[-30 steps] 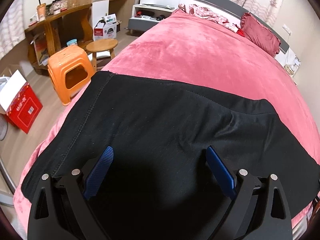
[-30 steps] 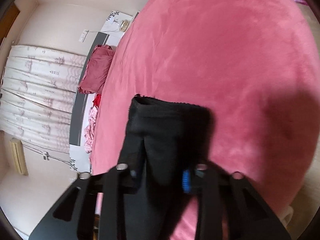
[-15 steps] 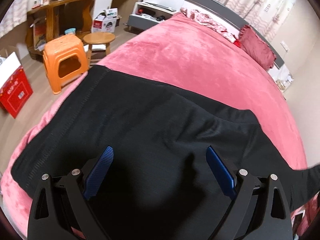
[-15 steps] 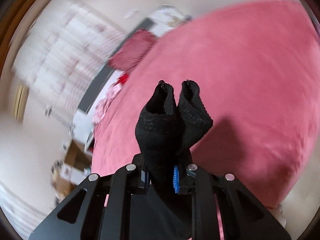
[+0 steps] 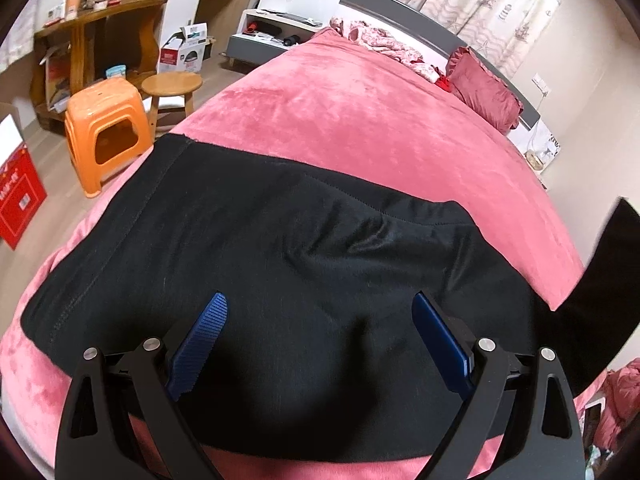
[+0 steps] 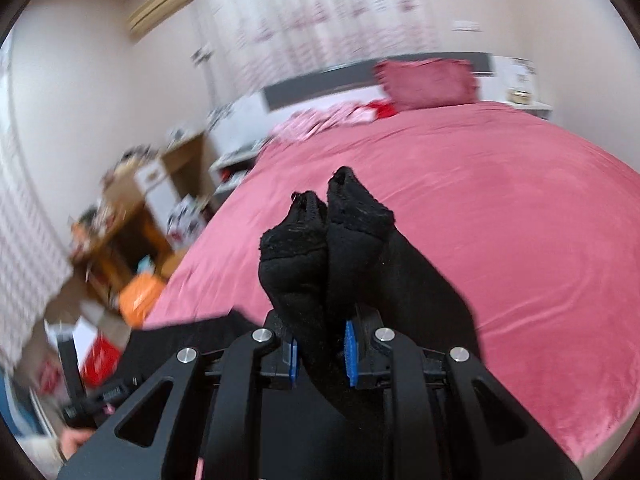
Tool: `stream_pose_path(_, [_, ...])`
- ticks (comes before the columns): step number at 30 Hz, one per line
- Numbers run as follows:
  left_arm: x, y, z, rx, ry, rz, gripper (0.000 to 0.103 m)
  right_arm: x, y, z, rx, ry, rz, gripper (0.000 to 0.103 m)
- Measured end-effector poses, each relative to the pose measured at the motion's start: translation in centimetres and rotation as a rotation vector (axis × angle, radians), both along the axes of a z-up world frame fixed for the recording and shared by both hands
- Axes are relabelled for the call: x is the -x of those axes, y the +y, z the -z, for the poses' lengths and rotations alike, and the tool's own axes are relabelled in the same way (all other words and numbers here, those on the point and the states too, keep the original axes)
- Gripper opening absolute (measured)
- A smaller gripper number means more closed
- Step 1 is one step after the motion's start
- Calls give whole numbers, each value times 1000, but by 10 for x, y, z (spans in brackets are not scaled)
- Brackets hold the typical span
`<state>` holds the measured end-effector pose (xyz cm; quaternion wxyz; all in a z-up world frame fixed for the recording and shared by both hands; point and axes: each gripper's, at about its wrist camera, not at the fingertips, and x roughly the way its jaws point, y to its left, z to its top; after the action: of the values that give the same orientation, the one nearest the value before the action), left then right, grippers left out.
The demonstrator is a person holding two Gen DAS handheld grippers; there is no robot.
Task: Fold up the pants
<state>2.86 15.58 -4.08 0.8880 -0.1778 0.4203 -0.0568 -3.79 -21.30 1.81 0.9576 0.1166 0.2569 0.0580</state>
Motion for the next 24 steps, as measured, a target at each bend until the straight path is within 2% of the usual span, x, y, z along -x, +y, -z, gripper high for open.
stream_pose_path(8, [5, -9, 0, 20, -5, 53, 93, -19, 91, 79, 199, 111, -188, 17])
stream_pose_path(13, [6, -24, 1, 1, -11, 116, 93, -22, 119, 130, 321, 175, -255, 20])
stream_pose_path(14, [5, -27, 1, -3, -10, 127, 93, -23, 124, 142, 351, 191, -268, 21])
stream_pose_path(17, [4, -36, 2, -7, -7, 157, 93, -20, 128, 164, 384, 259, -326, 35])
stream_pose_path(19, [3, -42, 1, -5, -6, 179, 93, -17, 126, 169, 365, 285, -384, 55])
stream_pose_path(21, [0, -53, -1, 3, -8, 214, 93, -13, 116, 164, 284, 291, -439, 59])
stream_pose_path(24, [-7, -74, -6, 38, -7, 287, 93, -11, 83, 147, 58, 283, -451, 59])
